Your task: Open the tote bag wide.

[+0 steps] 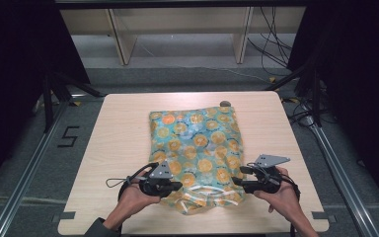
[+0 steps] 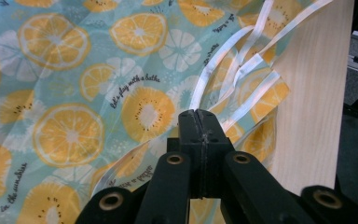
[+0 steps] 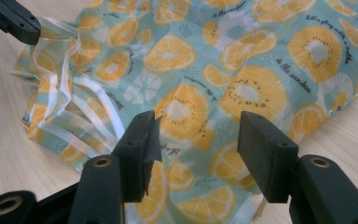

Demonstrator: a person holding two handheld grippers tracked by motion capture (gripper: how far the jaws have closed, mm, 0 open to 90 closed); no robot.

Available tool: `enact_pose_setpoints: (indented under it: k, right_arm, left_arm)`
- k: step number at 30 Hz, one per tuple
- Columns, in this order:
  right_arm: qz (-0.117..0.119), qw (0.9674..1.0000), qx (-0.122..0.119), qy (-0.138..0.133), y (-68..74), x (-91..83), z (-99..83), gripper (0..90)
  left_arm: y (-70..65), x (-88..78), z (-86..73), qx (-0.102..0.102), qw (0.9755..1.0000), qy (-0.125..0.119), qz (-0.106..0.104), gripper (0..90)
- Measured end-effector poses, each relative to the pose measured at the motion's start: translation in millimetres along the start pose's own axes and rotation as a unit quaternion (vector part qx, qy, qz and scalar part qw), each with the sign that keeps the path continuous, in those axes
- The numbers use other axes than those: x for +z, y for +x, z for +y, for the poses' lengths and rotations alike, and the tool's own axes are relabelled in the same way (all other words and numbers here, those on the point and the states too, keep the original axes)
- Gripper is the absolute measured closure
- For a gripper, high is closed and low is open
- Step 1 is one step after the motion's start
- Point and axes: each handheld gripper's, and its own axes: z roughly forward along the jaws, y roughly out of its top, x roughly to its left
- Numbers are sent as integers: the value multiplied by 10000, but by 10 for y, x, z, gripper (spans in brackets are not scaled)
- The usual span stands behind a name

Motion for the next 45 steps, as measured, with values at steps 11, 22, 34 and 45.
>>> enact_pose_setpoints:
  k: [11, 22, 34, 45]
  right_arm:
    - [225, 9990, -68, -370, 120, -148, 170, 443]
    - [384, 9989, -212, -139, 199, -80, 190, 443]
    - [348, 9992, -152, -109, 164, -40, 153, 437]
    - [454, 9989, -42, -80, 125, -30, 148, 443]
  left_arm:
    - [568, -341, 379, -221, 9945, -678, 773, 899]
    - [147, -194, 124, -176, 9994, -278, -138, 654]
    - [-25, 135, -42, 716, 9943, 779, -86, 327]
    - [259, 45, 177, 596, 9976, 17, 356, 897]
